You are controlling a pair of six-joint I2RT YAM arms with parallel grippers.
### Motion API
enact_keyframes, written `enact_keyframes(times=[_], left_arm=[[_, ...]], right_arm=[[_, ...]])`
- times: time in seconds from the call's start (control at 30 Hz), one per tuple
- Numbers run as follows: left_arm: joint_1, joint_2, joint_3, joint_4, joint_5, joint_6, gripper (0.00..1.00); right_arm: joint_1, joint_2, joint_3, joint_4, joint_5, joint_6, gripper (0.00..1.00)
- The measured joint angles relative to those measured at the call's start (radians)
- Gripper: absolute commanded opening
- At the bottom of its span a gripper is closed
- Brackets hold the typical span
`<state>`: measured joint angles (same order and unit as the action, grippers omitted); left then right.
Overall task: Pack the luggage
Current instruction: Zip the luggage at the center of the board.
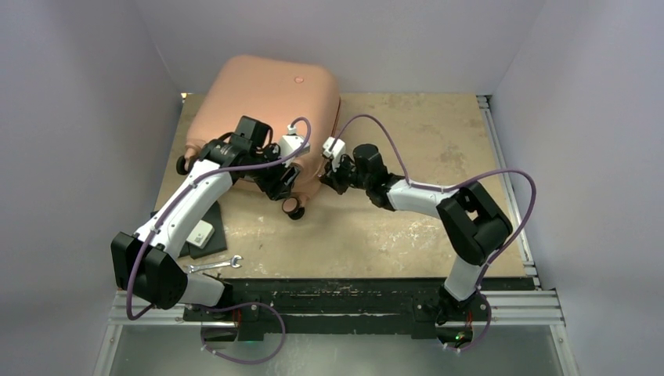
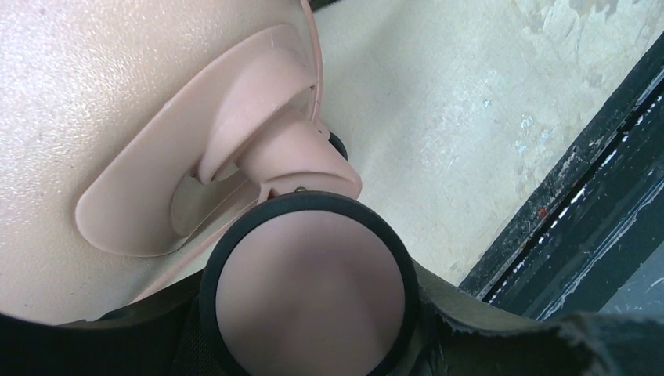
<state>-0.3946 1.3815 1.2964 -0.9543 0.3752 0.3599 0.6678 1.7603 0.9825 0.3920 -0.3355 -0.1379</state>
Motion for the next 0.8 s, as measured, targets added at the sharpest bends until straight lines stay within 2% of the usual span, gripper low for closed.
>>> enact_keyframes(times=[0.2,0.4,0.8], left_arm=[[-0.014,0.0,-0.002,0.023,0.007,0.005,0.0],[-0.021,0.0,-0.002,0.025,0.011,0.021,0.0],[-0.042,-0.004,-0.017,0.031,0.002,0.043,0.0]], right_arm=[[-0.096,0.0,0.014,0.018,0.005,0.037,0.0],[-0.106,0.01,0.048,-0.012,0.017,0.046,0.0],[-0.183,0.178,0.285,-0.097,0.103,0.04,0.0]])
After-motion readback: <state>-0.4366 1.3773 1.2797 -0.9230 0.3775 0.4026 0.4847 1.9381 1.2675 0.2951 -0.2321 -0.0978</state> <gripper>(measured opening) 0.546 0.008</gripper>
